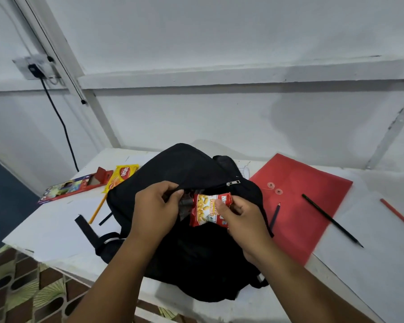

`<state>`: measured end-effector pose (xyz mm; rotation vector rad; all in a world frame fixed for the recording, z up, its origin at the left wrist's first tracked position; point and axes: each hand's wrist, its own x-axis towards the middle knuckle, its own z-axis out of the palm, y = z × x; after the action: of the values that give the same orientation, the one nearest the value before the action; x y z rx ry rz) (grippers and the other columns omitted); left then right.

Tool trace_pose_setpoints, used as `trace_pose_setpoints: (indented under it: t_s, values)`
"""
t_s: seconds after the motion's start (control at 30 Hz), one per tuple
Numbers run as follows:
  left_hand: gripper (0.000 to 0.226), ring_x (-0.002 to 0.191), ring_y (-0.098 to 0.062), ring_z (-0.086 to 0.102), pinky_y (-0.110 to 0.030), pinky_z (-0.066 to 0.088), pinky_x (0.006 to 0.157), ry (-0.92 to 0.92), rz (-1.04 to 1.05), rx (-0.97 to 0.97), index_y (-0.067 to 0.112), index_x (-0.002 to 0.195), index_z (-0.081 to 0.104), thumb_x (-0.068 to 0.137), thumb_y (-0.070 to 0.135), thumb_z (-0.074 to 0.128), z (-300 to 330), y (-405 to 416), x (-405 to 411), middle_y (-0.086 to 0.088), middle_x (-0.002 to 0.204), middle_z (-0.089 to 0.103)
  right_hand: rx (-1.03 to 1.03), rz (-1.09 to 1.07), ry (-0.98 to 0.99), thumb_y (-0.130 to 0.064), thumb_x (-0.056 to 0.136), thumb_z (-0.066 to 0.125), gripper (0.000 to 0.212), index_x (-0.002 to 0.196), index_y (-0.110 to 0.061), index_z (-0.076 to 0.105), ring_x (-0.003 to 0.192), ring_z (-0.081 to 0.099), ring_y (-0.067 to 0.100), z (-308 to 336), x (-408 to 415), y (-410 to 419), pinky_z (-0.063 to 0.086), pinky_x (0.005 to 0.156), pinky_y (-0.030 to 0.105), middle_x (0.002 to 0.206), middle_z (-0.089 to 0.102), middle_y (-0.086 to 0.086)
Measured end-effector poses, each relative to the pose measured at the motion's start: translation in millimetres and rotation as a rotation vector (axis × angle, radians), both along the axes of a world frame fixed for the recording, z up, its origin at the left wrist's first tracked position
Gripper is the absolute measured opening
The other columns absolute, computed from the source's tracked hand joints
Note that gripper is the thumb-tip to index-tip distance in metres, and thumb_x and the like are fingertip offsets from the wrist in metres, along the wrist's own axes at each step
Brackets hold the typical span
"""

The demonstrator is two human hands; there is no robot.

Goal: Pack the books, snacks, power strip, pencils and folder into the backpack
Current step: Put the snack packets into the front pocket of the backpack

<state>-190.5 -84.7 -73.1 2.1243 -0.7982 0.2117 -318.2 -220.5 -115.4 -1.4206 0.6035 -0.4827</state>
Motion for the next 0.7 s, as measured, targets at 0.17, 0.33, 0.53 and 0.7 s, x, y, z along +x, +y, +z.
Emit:
trace_pose_setpoints:
  t_s: [0.17,0.33,0.53,0.7]
  values:
    - [0.008,0.079,0.005,0.063,-0.004,0.044,0.066,0.021,-0.016,0.008,0.021,0.083,0.074,0.089,0.016,0.072,1,0,4,0.017,0.073,0.067,0.255,-0.033,0.036,-0.026,0.088,0.075,0.030,0.109,-0.010,0.063,0.070,0.072,0.019,-4,30,6,0.054,0.058,0.028,0.094,0.075,0.009]
    - [0.012,0.072,-0.002,0.065,-0.010,0.047,0.064,0.047,-0.062,0.014,0.022,0.079,0.074,0.088,0.015,0.072,0,2,11,0.014,0.072,0.069,0.396,-0.027,0.018,-0.010,0.087,0.075,0.027,0.107,-0.004,0.058,0.073,0.072,0.016,-1,49,17,0.061,0.066,0.033,0.101,0.068,0.014]
    - [0.012,0.072,-0.005,0.066,-0.015,0.049,0.064,0.084,-0.119,0.003,0.022,0.079,0.074,0.088,0.014,0.073,0,3,17,0.012,0.072,0.070,0.033,-0.014,0.103,-0.018,0.084,0.078,0.010,0.093,-0.019,0.074,0.059,0.062,0.010,-8,58,19,0.049,0.051,0.025,0.083,0.072,0.006]
    - [0.010,0.074,-0.005,0.067,-0.015,0.051,0.066,0.228,-0.172,0.034,0.024,0.083,0.074,0.090,0.016,0.072,-4,8,19,0.009,0.077,0.071,0.012,-0.026,0.042,-0.008,0.088,0.067,0.017,0.088,-0.021,0.077,0.061,0.063,0.007,-4,48,11,0.045,0.053,0.017,0.078,0.075,0.000]
